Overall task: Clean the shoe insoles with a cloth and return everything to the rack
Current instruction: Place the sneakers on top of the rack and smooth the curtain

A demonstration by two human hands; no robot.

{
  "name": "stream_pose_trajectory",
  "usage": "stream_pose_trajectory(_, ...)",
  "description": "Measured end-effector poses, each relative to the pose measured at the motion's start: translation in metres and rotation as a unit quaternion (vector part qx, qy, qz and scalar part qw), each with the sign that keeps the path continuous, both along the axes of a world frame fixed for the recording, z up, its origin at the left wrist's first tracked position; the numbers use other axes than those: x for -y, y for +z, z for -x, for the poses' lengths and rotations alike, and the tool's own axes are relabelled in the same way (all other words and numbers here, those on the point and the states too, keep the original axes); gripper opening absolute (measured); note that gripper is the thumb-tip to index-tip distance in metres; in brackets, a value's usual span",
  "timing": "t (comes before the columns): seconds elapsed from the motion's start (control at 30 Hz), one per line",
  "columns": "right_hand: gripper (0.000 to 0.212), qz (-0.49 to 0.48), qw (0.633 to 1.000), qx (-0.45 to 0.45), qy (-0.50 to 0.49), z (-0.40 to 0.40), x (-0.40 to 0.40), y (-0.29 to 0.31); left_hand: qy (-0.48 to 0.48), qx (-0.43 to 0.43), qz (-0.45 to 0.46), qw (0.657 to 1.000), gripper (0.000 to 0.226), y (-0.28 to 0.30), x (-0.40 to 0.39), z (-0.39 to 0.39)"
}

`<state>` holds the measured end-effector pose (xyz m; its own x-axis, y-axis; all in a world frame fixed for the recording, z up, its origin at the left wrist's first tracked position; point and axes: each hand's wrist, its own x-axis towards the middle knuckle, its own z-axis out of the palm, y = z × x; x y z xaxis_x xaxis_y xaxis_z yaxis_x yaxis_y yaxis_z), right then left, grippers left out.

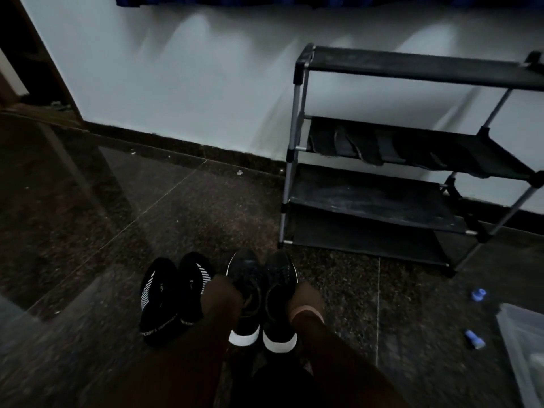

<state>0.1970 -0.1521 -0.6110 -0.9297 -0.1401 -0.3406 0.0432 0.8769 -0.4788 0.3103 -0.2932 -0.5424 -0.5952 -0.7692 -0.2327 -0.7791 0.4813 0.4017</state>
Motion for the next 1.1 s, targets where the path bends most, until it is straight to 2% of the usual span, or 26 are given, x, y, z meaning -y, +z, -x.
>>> stream_pose_trajectory(0.07, 0.028, 0.017, 1.0, -0.004, 0.007, -0.01, -0.011, 0.039, 0.016, -0.041, -0.004, 0.999, 0.027, 0.019, -0.006, 0.004)
stream_pose_trajectory(0.2, 0.028, 0.034, 0.997, -0.064, -0.021, -0.022, -0.034, 0.095, 0.018, -0.095, -0.017, 0.995, 0.03, 0.058, -0.024, 0.005)
stream_pose_trajectory(0.3, 0.027, 0.064, 0.993, -0.097, -0.033, -0.028, -0.053, 0.138, 0.025, -0.135, -0.07, 0.988, 0.027, 0.09, -0.037, 0.004)
stream_pose_trajectory(0.43, 0.027, 0.084, 0.985, -0.127, -0.077, -0.032, -0.087, 0.193, 0.028, -0.158, -0.038, 0.986, 0.036, 0.136, -0.067, 0.007)
stream_pose_trajectory(0.6, 0.026, 0.107, 0.968, -0.184, -0.13, -0.031, -0.14, 0.256, -0.028, -0.197, -0.048, 0.979, 0.043, 0.138, -0.078, 0.073)
stream_pose_trajectory(0.77, 0.023, 0.129, 0.948, -0.243, -0.158, -0.02, -0.189, 0.31, -0.041, -0.239, -0.042, 0.969, 0.034, 0.253, -0.154, 0.044)
stream_pose_trajectory(0.93, 0.017, 0.146, 0.927, -0.292, -0.184, -0.008, -0.225, 0.362, -0.074, -0.276, -0.016, 0.958, 0.031, 0.303, -0.184, 0.067)
stream_pose_trajectory(1.1, 0.016, 0.167, 0.904, -0.335, -0.208, 0.003, -0.247, 0.402, -0.097, -0.301, -0.002, 0.949, 0.017, 0.34, -0.202, 0.088)
